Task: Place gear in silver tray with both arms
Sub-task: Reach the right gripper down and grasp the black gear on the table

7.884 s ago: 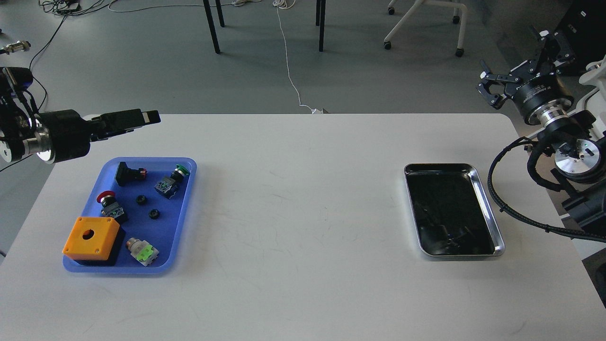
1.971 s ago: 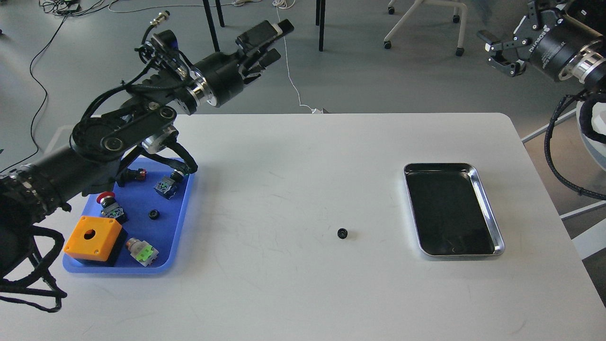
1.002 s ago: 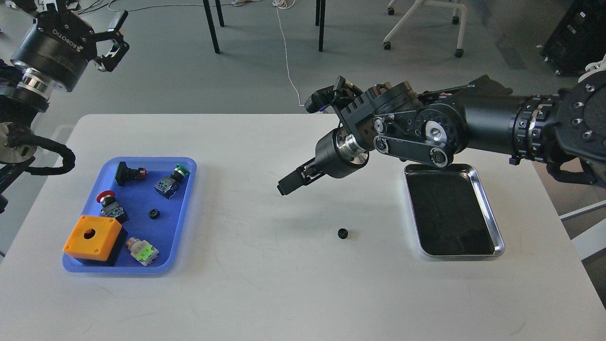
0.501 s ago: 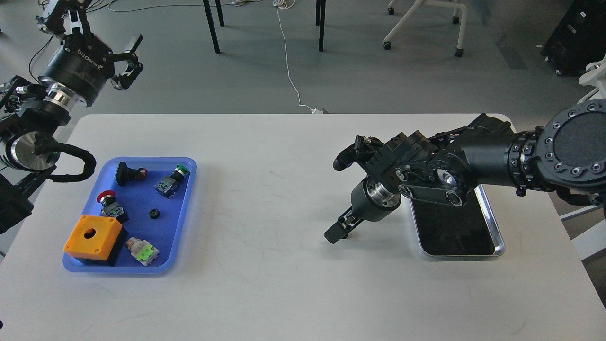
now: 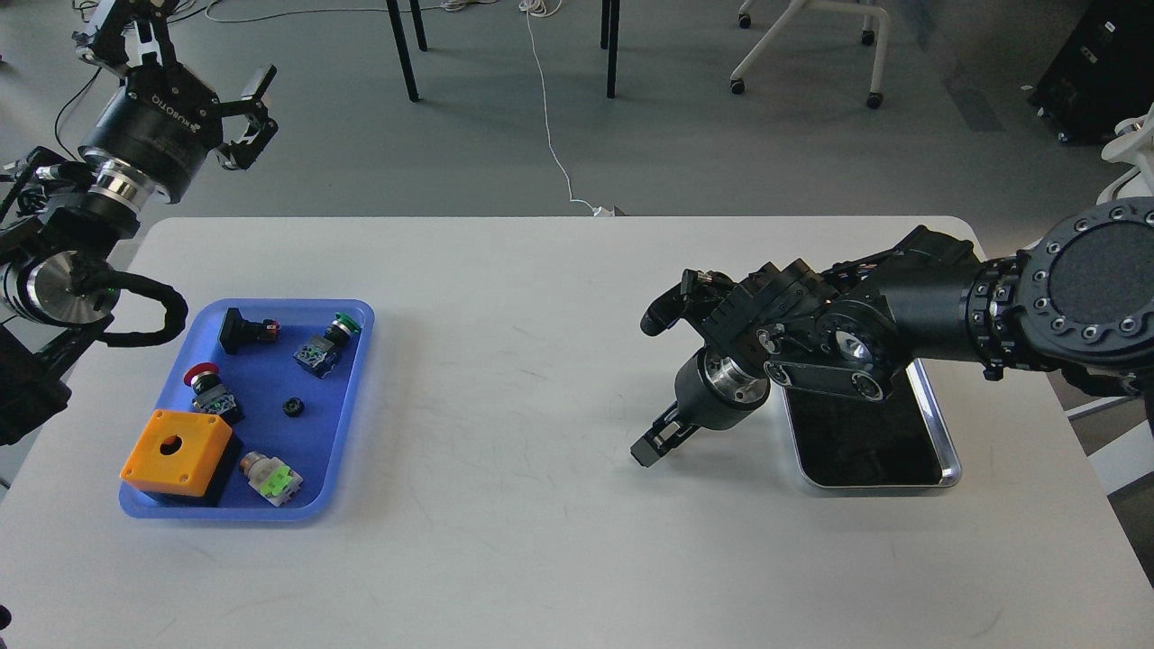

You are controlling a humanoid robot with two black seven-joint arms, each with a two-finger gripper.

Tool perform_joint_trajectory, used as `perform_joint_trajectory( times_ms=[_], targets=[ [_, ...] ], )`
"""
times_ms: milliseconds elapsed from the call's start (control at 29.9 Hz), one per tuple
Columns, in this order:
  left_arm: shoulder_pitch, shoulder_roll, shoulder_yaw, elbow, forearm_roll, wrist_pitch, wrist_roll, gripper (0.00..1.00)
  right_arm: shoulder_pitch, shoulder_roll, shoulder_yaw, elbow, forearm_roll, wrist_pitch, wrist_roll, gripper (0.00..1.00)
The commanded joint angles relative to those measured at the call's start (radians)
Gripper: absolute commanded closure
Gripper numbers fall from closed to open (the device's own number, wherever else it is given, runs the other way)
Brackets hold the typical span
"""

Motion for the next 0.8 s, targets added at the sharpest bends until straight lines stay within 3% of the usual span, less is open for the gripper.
perform_joint_trajectory(
  times_ms=[0,267,768],
  targets=[
    [0.0,0.003,0.0,0.0,0.0,-0.004,-0.002,0.02,0.0,0.0,-0.002,-0.001,0.0,0.0,-0.005,0.44],
    [0.002,0.006,0.0,0.0,-0.001,-0.014,-0.002,0.02,0.004,0.0,-0.004,-0.018,-0.002,0.0,-0.012,0.58],
    [0.008,0.007,0.0,0.001,-0.001,-0.014,-0.002,0.02,-0.003,0.0,0.002,-0.015,0.012,0.0,-0.006,0.58]
  ],
)
